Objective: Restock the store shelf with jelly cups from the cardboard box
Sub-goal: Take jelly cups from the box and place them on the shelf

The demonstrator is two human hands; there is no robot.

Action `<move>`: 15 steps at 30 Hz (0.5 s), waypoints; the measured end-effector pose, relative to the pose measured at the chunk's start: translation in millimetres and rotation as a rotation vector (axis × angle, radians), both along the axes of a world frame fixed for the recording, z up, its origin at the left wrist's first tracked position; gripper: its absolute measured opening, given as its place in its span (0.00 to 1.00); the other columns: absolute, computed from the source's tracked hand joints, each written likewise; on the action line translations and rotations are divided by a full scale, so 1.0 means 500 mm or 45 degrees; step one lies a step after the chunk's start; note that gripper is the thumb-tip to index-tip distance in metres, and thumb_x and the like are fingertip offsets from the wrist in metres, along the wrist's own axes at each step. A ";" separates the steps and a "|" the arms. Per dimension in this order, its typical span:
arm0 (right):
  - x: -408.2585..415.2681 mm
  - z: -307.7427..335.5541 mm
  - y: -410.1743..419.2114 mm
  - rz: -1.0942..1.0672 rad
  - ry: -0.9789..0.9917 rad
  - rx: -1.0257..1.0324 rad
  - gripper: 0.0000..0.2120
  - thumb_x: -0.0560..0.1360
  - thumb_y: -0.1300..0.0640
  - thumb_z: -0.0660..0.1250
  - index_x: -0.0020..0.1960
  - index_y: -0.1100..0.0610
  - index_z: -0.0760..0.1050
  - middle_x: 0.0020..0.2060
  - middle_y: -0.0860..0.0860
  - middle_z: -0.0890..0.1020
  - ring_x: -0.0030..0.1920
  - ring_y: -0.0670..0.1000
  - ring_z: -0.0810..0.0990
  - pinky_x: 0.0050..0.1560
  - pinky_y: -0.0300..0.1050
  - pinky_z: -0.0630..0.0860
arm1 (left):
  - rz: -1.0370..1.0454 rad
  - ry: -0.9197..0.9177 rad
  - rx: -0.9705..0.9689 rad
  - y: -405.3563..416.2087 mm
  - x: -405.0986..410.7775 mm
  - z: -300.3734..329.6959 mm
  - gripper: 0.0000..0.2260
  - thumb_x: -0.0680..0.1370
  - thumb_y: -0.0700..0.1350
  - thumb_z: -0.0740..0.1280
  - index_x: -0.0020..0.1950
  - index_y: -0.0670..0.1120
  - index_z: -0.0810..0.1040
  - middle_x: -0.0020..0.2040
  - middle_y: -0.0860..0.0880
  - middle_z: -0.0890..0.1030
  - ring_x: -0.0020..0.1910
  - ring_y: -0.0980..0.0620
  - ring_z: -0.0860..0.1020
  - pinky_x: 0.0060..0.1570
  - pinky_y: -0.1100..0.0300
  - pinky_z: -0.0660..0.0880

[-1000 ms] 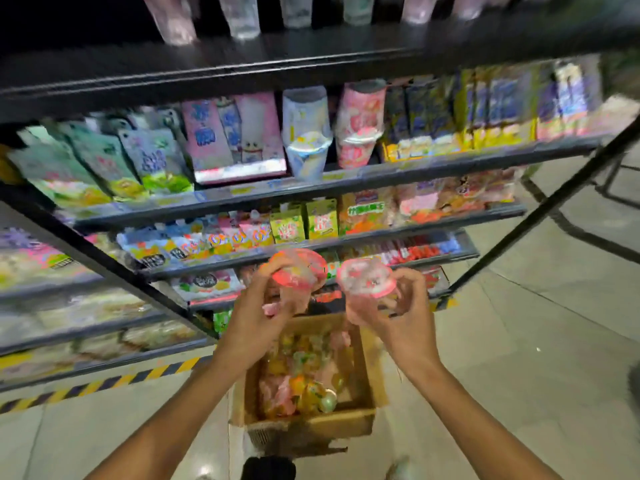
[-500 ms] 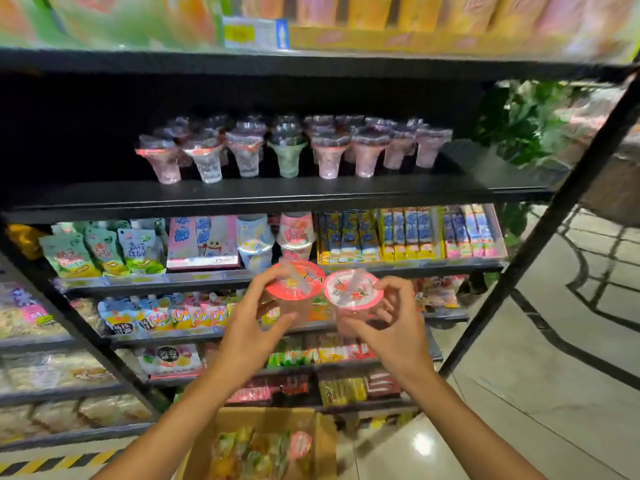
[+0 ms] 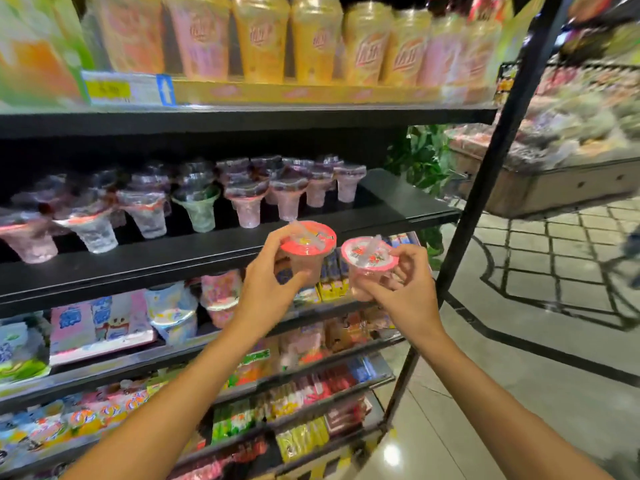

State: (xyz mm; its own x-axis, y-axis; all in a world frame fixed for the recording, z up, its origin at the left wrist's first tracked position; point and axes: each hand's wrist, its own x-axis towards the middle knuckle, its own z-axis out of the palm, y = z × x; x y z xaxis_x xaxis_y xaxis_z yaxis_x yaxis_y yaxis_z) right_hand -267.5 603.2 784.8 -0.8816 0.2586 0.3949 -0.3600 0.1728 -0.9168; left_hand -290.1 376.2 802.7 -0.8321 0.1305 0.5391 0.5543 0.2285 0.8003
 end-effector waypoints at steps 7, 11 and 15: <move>-0.214 0.052 0.097 0.103 0.064 0.068 0.30 0.67 0.67 0.80 0.58 0.53 0.66 0.56 0.50 0.78 0.58 0.42 0.81 0.53 0.40 0.81 | 0.076 0.081 -0.058 0.121 -0.171 0.033 0.29 0.76 0.32 0.71 0.73 0.52 0.69 0.64 0.62 0.77 0.64 0.63 0.76 0.65 0.61 0.75; -0.337 0.057 0.136 0.181 0.096 0.068 0.30 0.68 0.67 0.80 0.60 0.56 0.66 0.58 0.53 0.80 0.60 0.49 0.82 0.57 0.45 0.81 | 0.207 0.106 -0.047 0.175 -0.261 0.038 0.29 0.75 0.30 0.71 0.71 0.52 0.70 0.63 0.61 0.77 0.64 0.61 0.76 0.66 0.54 0.76; -0.422 0.042 0.152 0.222 0.070 0.070 0.30 0.67 0.68 0.81 0.58 0.53 0.66 0.57 0.51 0.81 0.58 0.45 0.83 0.53 0.39 0.81 | 0.269 0.140 -0.055 0.205 -0.317 0.020 0.27 0.74 0.28 0.70 0.67 0.51 0.71 0.62 0.57 0.78 0.65 0.55 0.77 0.64 0.49 0.77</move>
